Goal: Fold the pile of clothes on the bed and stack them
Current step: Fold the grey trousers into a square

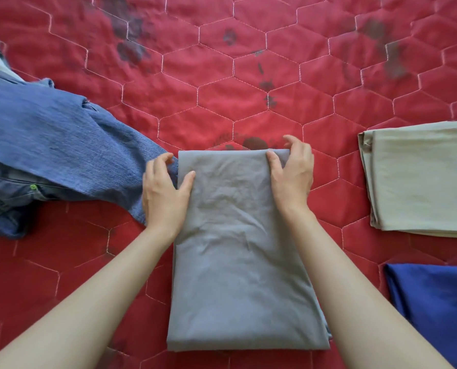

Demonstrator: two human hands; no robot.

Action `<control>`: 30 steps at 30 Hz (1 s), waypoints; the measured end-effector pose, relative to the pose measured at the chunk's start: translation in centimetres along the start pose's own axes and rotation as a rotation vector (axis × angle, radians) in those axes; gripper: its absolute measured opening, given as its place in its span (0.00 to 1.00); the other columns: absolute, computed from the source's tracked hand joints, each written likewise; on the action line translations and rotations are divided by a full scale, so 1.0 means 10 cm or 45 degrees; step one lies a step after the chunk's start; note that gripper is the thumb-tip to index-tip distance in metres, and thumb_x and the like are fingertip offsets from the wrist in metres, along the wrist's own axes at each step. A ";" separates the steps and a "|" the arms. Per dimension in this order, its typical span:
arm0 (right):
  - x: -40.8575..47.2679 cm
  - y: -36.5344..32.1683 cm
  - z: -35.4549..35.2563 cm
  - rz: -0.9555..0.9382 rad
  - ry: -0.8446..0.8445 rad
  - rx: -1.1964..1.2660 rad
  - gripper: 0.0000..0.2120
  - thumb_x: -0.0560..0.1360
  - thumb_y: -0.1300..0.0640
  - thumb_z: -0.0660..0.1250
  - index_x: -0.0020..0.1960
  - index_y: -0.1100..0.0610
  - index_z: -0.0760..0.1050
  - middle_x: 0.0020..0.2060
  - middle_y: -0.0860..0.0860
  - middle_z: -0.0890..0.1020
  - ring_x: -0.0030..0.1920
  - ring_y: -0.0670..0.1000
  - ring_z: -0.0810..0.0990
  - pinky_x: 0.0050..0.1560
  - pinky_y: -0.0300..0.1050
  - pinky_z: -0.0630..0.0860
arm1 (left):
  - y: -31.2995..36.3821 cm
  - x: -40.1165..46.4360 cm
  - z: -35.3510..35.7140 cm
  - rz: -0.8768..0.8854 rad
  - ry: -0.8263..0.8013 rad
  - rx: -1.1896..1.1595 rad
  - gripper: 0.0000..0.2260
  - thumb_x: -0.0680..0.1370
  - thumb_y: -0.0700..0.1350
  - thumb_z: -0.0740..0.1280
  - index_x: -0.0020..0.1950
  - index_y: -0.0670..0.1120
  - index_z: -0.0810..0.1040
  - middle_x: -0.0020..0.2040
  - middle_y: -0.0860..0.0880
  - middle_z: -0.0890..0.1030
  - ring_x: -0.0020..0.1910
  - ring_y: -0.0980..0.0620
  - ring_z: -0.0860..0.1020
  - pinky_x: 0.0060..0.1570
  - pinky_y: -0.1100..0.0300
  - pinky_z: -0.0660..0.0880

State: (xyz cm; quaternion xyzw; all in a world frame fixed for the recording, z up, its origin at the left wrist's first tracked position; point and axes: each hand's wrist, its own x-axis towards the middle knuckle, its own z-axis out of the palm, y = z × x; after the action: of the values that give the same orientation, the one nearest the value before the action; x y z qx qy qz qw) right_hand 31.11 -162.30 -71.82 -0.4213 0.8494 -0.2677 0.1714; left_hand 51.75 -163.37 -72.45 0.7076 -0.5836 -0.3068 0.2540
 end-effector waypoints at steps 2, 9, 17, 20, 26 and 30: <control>-0.05 -0.07 0.01 -0.211 0.160 -0.183 0.19 0.78 0.56 0.64 0.68 0.60 0.72 0.63 0.56 0.75 0.65 0.56 0.72 0.65 0.49 0.67 | 0.06 -0.05 0.04 0.353 0.093 0.243 0.20 0.76 0.41 0.67 0.67 0.39 0.72 0.66 0.40 0.73 0.65 0.41 0.71 0.66 0.49 0.67; -0.42 0.01 0.52 -0.729 -0.328 -0.650 0.23 0.83 0.51 0.49 0.77 0.54 0.60 0.76 0.54 0.62 0.77 0.53 0.56 0.76 0.55 0.44 | 0.01 -0.17 0.48 0.651 -0.279 0.778 0.24 0.81 0.44 0.52 0.78 0.43 0.57 0.78 0.45 0.57 0.78 0.46 0.52 0.75 0.43 0.44; -0.20 0.39 0.11 -0.047 -0.038 -0.801 0.27 0.83 0.46 0.44 0.79 0.52 0.50 0.78 0.56 0.51 0.78 0.55 0.48 0.74 0.64 0.43 | -0.13 -0.03 0.35 0.388 -0.224 0.867 0.25 0.83 0.52 0.49 0.79 0.46 0.52 0.80 0.44 0.49 0.79 0.46 0.47 0.74 0.43 0.42; -0.47 0.31 -0.06 -0.080 0.162 -0.734 0.26 0.82 0.48 0.48 0.79 0.54 0.52 0.78 0.58 0.54 0.78 0.56 0.51 0.75 0.63 0.48 | -0.07 -0.33 0.27 0.476 -0.160 0.826 0.25 0.83 0.50 0.49 0.78 0.43 0.55 0.79 0.42 0.53 0.78 0.44 0.50 0.74 0.42 0.44; -1.40 0.50 0.20 -0.593 -0.313 -0.757 0.25 0.83 0.48 0.50 0.78 0.53 0.55 0.78 0.55 0.55 0.78 0.55 0.51 0.76 0.59 0.46 | -0.28 -1.24 0.33 0.628 -0.355 0.823 0.25 0.81 0.48 0.51 0.77 0.42 0.60 0.77 0.42 0.58 0.77 0.43 0.56 0.73 0.41 0.53; -1.35 0.94 -0.05 -0.481 -0.266 -0.907 0.26 0.82 0.45 0.48 0.78 0.52 0.53 0.78 0.53 0.55 0.78 0.54 0.52 0.75 0.61 0.46 | -0.71 -1.37 0.10 0.650 -0.417 0.863 0.26 0.81 0.51 0.52 0.77 0.44 0.60 0.78 0.43 0.57 0.77 0.43 0.56 0.73 0.40 0.54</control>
State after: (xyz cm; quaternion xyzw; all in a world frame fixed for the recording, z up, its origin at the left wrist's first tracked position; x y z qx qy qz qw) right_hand 32.93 -146.51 -76.20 -0.6275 0.7747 0.0603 0.0481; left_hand 54.02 -148.55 -76.35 0.5262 -0.8395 -0.1340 -0.0201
